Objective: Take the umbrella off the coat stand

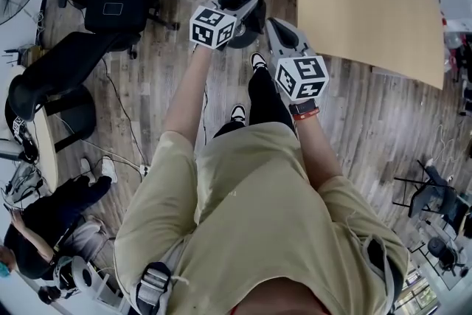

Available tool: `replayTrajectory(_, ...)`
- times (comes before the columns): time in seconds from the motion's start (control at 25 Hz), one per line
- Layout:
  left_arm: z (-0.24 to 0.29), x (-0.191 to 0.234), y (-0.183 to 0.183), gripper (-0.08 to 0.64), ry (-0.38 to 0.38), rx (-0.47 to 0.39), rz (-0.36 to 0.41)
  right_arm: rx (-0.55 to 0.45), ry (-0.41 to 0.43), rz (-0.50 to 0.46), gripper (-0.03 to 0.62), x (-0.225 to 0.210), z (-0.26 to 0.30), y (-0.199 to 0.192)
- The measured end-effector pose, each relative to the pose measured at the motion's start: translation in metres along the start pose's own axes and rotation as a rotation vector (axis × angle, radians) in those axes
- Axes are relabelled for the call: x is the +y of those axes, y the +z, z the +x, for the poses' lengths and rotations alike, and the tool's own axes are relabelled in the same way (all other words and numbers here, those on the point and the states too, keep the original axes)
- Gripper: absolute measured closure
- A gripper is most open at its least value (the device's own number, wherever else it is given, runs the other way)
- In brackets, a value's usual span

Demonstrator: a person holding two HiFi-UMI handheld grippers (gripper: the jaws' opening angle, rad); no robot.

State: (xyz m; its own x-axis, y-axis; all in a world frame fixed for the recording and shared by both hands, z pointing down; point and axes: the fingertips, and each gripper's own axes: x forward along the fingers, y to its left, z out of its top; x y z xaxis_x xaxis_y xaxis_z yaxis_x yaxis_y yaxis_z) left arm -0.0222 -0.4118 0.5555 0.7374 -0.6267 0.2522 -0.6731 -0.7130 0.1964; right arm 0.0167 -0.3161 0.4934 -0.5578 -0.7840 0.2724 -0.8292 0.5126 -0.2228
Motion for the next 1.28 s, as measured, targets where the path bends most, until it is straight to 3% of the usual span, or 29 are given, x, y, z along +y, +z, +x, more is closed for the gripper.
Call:
replayTrajectory(0.24, -0.006, -0.004, 0.01, 0.351, -0.021, -0.01, 0.024, -0.001, -0.007, -0.002, 0.577, -0.003, 0.005, 0.005)
replayTrajectory(1.28, -0.049, -0.052, 0.057, 0.353, 0.013, -0.025, 0.092, -0.057, -0.015, 0.011, 0.577, 0.007, -0.016, 0.028)
